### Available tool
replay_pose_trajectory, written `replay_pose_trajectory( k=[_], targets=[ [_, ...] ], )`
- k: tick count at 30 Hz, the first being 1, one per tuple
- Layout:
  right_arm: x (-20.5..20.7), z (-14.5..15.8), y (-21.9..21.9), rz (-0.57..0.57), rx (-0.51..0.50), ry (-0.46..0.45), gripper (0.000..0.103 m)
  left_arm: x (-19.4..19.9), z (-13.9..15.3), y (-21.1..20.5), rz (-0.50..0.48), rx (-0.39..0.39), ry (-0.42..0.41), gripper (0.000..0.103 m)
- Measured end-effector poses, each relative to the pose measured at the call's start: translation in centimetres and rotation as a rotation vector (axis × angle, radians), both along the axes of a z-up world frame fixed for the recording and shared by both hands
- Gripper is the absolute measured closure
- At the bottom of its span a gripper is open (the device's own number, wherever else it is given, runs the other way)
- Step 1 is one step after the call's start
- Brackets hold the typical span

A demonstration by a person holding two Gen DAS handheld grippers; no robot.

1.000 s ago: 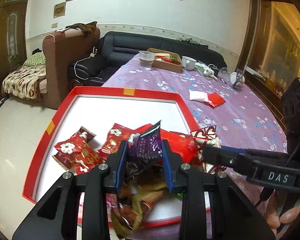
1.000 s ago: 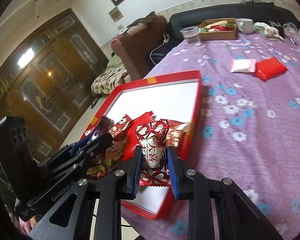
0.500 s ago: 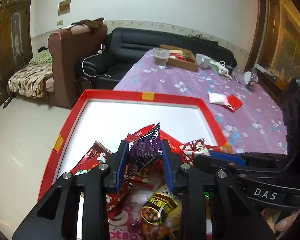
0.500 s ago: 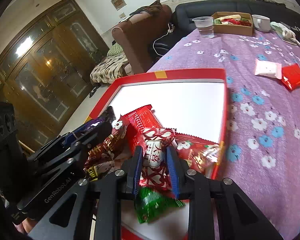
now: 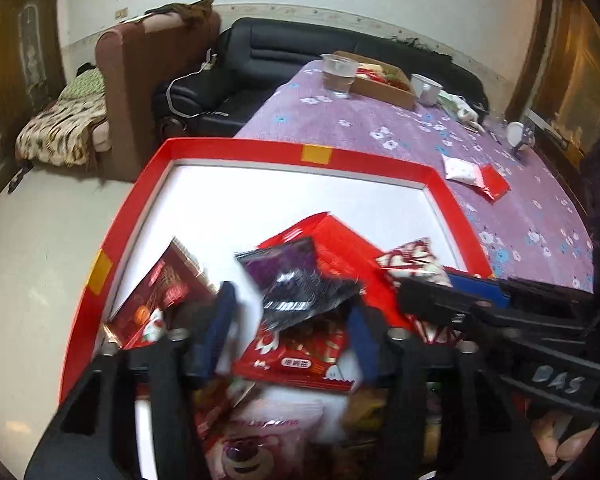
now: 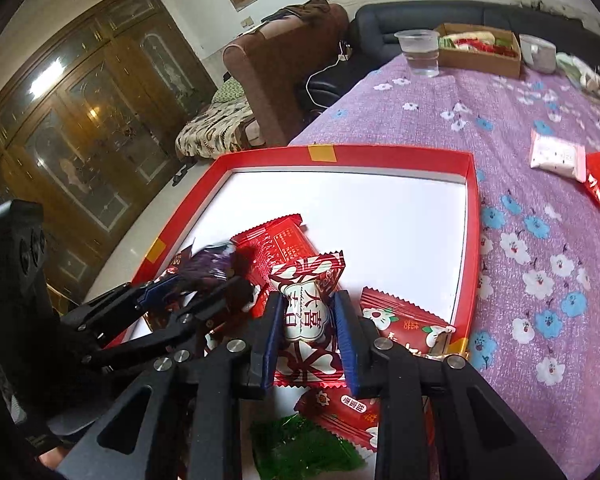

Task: Organize snacks

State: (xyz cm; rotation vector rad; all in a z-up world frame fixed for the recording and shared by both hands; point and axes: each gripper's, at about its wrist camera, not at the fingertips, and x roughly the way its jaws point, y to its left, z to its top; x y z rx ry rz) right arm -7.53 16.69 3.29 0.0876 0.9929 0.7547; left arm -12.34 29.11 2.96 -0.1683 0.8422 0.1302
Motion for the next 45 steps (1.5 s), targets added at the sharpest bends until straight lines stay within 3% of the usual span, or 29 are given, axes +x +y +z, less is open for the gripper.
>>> replay_pose_trajectory(
  k=[4,6,8,10,14,17,24,33,36,40,42,45],
  targets=[
    [-0.5,0.5,-2.1,-0.011,0.125,0.049,0.055,-1.9,0.6,0.3,0.048,0.017,-0.042,0.038],
    [-1.1,1.1,-3.6,-0.026,0.179,0.036,0.042,-3.2,1.4,0.1,0.07,0.057,-0.084,0.038],
    [-1.6,1.8,-5.5,-0.063,0.199,-0.007,0.038,-4.3,2.6,-0.1,0.082,0.101,-0.132,0.034],
    [-1.8,2.2,-7.4,-0.099,0.213,-0.027,0.036,-5.1,3.7,-0.4,0.079,0.134,-0.173,0.023],
    [-1.0,2.0,-11.8,-0.206,0.228,-0.016,0.033,-6.7,5.6,-2.0,0.023,0.155,-0.258,0.021],
    [0.6,1.2,-15.6,-0.332,0.224,0.02,0.032,-6.7,5.8,-3.7,-0.046,0.158,-0.277,0.021],
    [6.0,-0.1,-21.3,-0.511,0.215,0.102,0.032,-5.6,5.2,-8.2,-0.209,0.188,-0.249,0.021],
    [14.3,-2.4,-25.3,-0.747,0.325,0.288,0.031,-4.7,4.1,-9.4,-0.245,0.178,-0.209,0.021],
    [16.9,-3.1,-24.6,-0.802,0.29,0.309,0.031,-4.3,3.9,-9.2,-0.24,0.167,-0.2,0.021],
    [19.0,-2.5,-22.6,-0.839,0.17,0.235,0.031,-4.2,3.9,-8.9,-0.233,0.168,-0.194,0.021],
    [20.5,-2.1,-21.2,-0.847,0.062,0.192,0.03,-4.0,3.8,-8.8,-0.231,0.166,-0.19,0.021],
    [22.2,-1.7,-18.1,-0.801,-0.178,0.11,0.032,-3.9,3.8,-8.9,-0.231,0.168,-0.181,0.021]
  ],
)
